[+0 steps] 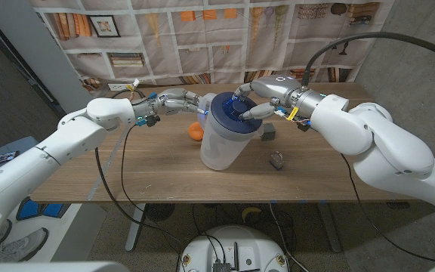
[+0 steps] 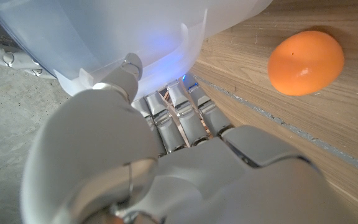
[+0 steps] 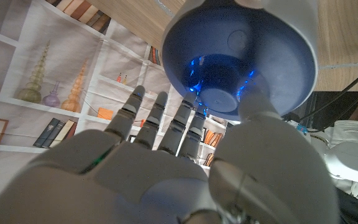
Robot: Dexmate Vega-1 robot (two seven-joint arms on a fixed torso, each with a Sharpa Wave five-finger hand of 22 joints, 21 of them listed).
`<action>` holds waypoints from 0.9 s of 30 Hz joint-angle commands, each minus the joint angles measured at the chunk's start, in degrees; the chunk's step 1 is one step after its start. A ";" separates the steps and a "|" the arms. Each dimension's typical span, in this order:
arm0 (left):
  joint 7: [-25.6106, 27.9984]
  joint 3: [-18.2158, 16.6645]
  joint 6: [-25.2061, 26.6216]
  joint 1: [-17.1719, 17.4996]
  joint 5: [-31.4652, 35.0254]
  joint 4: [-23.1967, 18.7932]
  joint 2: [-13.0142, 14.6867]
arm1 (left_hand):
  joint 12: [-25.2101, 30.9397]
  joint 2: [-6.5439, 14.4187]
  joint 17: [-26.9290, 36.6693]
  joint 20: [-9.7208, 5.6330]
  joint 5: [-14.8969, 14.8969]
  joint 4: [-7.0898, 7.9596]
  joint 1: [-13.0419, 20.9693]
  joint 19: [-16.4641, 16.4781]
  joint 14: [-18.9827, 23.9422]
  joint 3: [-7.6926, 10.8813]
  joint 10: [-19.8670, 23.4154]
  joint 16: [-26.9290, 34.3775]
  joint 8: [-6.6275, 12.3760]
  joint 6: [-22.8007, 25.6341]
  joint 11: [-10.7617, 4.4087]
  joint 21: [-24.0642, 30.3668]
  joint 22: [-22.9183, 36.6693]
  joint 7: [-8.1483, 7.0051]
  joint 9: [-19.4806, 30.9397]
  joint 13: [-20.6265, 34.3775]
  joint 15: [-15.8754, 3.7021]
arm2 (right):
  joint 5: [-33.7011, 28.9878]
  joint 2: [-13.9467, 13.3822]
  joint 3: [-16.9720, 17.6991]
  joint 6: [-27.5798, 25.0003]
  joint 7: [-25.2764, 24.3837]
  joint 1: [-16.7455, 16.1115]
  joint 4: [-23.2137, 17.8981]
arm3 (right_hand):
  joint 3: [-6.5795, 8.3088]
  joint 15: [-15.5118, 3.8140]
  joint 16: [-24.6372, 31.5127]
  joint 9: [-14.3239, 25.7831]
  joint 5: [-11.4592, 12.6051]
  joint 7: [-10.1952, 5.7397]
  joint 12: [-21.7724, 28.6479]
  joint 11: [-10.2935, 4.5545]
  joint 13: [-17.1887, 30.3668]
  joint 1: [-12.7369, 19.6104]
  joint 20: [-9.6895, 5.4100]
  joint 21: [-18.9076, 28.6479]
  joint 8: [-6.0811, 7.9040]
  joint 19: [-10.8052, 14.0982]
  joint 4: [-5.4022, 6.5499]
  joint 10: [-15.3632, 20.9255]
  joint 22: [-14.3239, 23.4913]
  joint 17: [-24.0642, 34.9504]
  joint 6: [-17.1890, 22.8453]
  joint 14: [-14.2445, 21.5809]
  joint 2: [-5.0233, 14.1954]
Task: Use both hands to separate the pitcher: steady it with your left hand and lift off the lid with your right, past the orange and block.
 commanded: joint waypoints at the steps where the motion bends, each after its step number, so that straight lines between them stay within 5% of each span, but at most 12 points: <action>1: -0.43 0.44 0.05 -0.66 0.32 0.48 -0.42 | 0.34 1.13 0.23 -8.31 0.36 0.10 -0.95 0.43 0.75 0.65 1.34 0.21 0.28 2.51 -0.66 -0.16 0.22 1.65 0.30 0.24 -6.86 | -2.16 2.01 0.95 1.59 1.00 -1.06 0.96 | -0.48 -4.85 0.58 0.24 0.06 0.10 0.13 -0.23 -0.10 0.80 -0.19 0.40 0.86 0.85 0.02 1.77 0.24 0.28 1.61 0.74 0.28; 14: -0.56 0.51 0.35 -0.98 0.37 0.35 -0.37 | 0.28 1.15 0.24 -8.28 0.36 0.11 -1.11 0.47 0.92 0.72 1.35 0.22 0.27 2.46 -0.70 -0.17 0.21 1.70 0.33 0.24 -6.83 | -1.54 3.39 1.43 3.88 3.35 0.35 2.19 | -1.21 -6.31 2.04 0.80 0.00 0.03 -0.02 -0.42 -0.86 2.09 -0.91 0.20 3.17 1.37 0.50 6.16 0.24 0.83 6.26 2.10 2.04; 27: -1.10 0.77 0.54 -1.51 0.49 0.70 -0.45 | 0.27 1.12 0.25 -8.28 0.38 -0.04 -1.06 0.48 1.00 0.84 1.46 0.19 0.24 2.28 -0.71 -0.21 0.20 1.58 0.37 0.26 -6.92 | -1.27 4.61 1.28 6.42 4.61 2.19 3.60 | -3.13 -7.68 4.87 1.40 -0.13 -0.05 0.40 -0.54 -0.60 3.80 -1.81 0.16 7.19 2.12 0.64 13.33 0.24 1.99 14.42 5.24 4.49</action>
